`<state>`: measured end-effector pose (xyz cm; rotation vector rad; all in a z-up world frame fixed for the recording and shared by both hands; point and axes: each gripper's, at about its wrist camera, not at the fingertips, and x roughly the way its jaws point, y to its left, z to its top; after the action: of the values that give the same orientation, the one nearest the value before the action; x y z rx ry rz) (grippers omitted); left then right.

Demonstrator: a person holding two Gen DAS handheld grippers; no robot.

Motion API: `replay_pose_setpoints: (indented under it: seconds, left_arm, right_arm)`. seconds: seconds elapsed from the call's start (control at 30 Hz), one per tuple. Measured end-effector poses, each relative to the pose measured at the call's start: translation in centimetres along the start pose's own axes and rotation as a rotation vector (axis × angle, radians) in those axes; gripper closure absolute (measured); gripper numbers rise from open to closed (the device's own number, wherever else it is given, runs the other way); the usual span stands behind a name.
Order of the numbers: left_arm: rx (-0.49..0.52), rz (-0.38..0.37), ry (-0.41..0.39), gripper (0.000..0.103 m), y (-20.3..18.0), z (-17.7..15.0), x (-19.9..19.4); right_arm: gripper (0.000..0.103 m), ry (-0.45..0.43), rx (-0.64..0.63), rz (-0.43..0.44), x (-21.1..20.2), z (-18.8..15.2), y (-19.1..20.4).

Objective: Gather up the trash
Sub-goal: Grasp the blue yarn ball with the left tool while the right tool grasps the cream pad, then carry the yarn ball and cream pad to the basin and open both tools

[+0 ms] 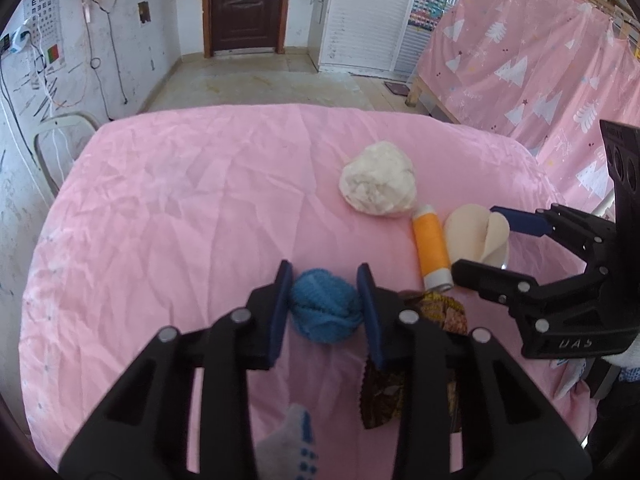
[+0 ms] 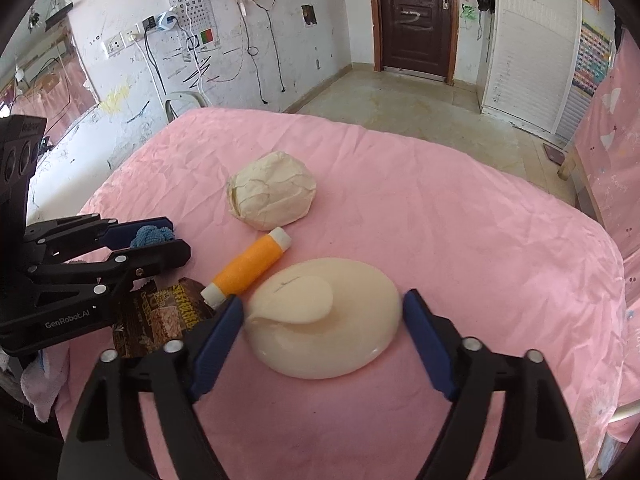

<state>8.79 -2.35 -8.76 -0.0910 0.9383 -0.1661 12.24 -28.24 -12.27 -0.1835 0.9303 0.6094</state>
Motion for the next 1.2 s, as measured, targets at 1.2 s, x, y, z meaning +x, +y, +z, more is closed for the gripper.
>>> replay_pose_setpoints:
  seconds: [1.2]
  left_arm:
    - [0.114, -0.065, -0.152, 0.072, -11.8, 3.3, -5.4]
  right_arm:
    - [0.035, -0.293, 0.218, -0.116, -15.3, -7.8, -10.2]
